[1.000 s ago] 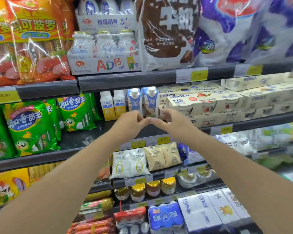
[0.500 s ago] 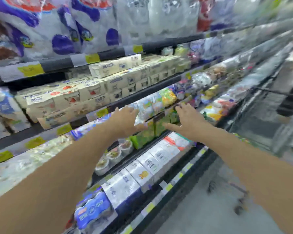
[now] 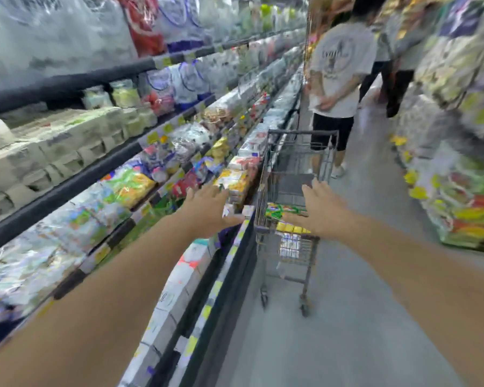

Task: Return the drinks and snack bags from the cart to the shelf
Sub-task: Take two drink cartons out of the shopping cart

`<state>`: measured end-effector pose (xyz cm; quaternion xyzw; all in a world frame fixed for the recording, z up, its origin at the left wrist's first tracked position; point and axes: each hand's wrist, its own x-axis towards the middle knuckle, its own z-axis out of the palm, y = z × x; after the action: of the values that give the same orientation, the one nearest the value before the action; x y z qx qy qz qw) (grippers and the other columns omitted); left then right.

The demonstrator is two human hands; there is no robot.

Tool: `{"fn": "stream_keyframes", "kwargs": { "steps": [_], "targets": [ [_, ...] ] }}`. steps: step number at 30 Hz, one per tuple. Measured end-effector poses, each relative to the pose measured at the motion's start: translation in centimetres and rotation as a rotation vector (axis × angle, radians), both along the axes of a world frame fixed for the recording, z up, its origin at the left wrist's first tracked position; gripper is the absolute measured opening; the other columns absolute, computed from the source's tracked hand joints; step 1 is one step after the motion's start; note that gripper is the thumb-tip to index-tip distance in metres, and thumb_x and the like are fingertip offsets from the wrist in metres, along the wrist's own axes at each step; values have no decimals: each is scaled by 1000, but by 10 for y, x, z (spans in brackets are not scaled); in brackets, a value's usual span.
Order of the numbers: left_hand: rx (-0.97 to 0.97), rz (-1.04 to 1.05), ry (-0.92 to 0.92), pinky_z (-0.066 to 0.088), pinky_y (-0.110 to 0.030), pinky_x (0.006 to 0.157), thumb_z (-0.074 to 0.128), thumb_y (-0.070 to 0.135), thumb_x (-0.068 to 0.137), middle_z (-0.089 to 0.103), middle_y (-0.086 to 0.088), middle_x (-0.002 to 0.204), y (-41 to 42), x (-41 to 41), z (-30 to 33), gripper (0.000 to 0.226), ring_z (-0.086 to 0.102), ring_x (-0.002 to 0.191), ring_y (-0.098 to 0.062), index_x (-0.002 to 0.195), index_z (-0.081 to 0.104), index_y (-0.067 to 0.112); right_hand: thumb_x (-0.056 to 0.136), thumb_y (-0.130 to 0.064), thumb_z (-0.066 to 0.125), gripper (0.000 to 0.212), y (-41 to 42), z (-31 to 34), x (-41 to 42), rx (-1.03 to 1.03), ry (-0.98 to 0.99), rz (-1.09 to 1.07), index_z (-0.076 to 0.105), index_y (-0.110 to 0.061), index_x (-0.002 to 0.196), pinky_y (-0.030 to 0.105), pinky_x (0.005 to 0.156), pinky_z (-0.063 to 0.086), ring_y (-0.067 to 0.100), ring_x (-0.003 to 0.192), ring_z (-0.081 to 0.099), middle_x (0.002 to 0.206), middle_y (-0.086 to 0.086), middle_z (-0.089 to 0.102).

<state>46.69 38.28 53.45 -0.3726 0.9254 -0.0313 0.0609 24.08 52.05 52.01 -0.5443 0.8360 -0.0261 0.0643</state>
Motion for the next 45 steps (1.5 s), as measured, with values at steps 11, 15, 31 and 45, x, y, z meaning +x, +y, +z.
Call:
{"fn": "stream_keyframes", "kwargs": {
  "steps": [11,15,31,45],
  "targets": [
    [148,-223,-53,5,-60,120,28,75,90,13,-13,165,-132,-150,-50,92,5,152,-35,159,8,18,81,-80,39,107,-97,-46,-99,82,-66,-213,11,-9,157,50,123,15,30,152,8,165,13,10],
    [167,-271,-72,2,-59,121,30,72,92,10,-14,165,-179,-195,-65,90,3,153,-34,159,8,17,86,-74,43,100,-131,-57,-125,100,-107,-280,9,-13,158,48,124,11,30,153,5,166,13,6],
    [360,-272,-173,25,-52,118,36,73,90,31,-15,158,-272,-381,-215,91,28,145,-32,155,23,11,90,-65,50,82,-239,-192,-303,186,-330,-290,35,-8,147,45,114,31,33,140,33,151,15,38],
    [662,-25,-285,32,-45,114,45,64,94,36,-17,154,-339,-457,-420,81,33,142,-33,152,30,9,93,-35,63,33,-353,-392,-381,246,-655,-290,63,-8,113,39,86,52,29,100,63,108,12,67]
  ]
}}
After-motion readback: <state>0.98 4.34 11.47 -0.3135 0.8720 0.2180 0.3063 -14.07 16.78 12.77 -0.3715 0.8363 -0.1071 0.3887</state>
